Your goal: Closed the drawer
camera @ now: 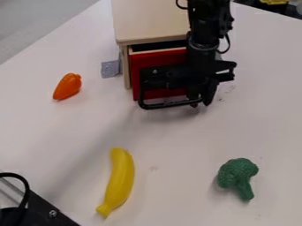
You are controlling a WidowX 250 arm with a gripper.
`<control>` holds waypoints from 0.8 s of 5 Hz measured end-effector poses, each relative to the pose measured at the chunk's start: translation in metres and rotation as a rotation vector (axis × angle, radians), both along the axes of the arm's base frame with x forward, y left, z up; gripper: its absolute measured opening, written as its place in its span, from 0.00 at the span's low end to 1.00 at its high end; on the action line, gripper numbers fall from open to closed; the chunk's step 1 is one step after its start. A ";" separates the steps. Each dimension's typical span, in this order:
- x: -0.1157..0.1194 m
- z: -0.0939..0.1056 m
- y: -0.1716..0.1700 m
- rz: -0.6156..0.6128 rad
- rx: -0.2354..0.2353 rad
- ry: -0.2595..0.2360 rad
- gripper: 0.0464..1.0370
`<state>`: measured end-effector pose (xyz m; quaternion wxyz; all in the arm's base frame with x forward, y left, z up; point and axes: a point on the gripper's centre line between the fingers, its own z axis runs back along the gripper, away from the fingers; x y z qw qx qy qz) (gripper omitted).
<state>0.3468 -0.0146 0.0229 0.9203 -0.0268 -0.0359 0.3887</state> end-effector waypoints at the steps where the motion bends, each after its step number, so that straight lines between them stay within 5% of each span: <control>1: 0.008 0.003 0.007 0.032 -0.028 -0.005 0.11; 3: 0.018 0.002 0.014 0.030 -0.013 -0.040 0.11; 4: 0.010 -0.001 0.016 -0.035 0.121 -0.142 0.11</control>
